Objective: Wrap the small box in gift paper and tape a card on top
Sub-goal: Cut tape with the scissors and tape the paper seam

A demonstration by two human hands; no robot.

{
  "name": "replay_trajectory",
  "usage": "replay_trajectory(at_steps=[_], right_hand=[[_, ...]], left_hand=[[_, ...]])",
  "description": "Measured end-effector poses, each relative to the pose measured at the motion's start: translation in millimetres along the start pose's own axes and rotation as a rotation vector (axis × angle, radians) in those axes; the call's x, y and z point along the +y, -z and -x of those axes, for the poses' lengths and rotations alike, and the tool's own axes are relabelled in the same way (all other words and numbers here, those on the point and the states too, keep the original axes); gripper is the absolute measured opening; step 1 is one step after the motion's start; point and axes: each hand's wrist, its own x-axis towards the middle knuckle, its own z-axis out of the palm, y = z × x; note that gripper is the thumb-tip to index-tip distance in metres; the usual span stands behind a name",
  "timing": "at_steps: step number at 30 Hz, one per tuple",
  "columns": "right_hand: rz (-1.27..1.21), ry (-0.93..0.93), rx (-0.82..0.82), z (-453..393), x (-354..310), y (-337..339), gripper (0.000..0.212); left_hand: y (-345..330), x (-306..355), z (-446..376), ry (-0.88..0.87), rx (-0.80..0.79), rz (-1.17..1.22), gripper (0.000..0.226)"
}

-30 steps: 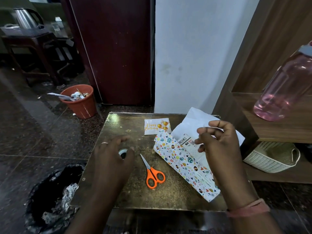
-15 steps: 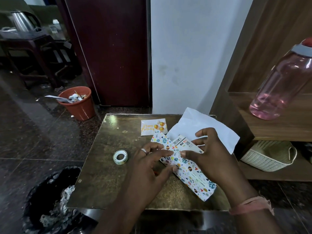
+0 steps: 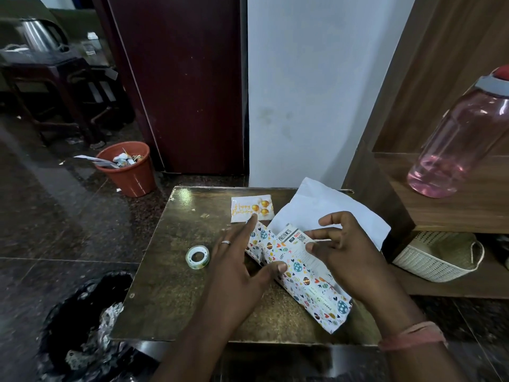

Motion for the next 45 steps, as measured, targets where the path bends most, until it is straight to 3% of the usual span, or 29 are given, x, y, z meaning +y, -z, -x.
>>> replay_trajectory(at_steps=[7, 14, 17, 21, 25, 36, 45], right_hand=[[-0.043, -0.011, -0.024, 1.5, -0.1, 1.1, 0.039], [-0.038, 0.014, -0.006, 1.4, -1.3, -0.6, 0.033], [-0.029, 0.073, 0.088, 3.2, -5.7, -4.7, 0.022], [0.022, 0.126, 0.135, 7.2, -16.3, -9.5, 0.003], [-0.025, 0.156, 0.061, 8.0, -17.5, -19.0, 0.013], [0.074, 0.145, 0.061, 2.0, -13.1, -32.0, 0.019], [0.196, 0.163, 0.153, 2.7, -13.7, -38.1, 0.016]], left_hand=[[-2.4, 8.2, -4.5, 0.103, 0.082, 0.191, 0.106], [-0.4, 3.4, -6.3, 0.097, 0.137, 0.083, 0.109], [-2.4, 4.2, -5.6, 0.057, 0.180, 0.012, 0.100], [-4.4, 4.5, -2.2, -0.081, 0.193, -0.075, 0.060], [-8.4, -2.7, -0.8, -0.174, 0.166, -0.131, 0.027], [-15.2, -2.8, 2.9, -0.145, 0.221, -0.198, 0.029], [-15.7, -3.2, 2.6, -0.137, 0.208, -0.192, 0.032]])
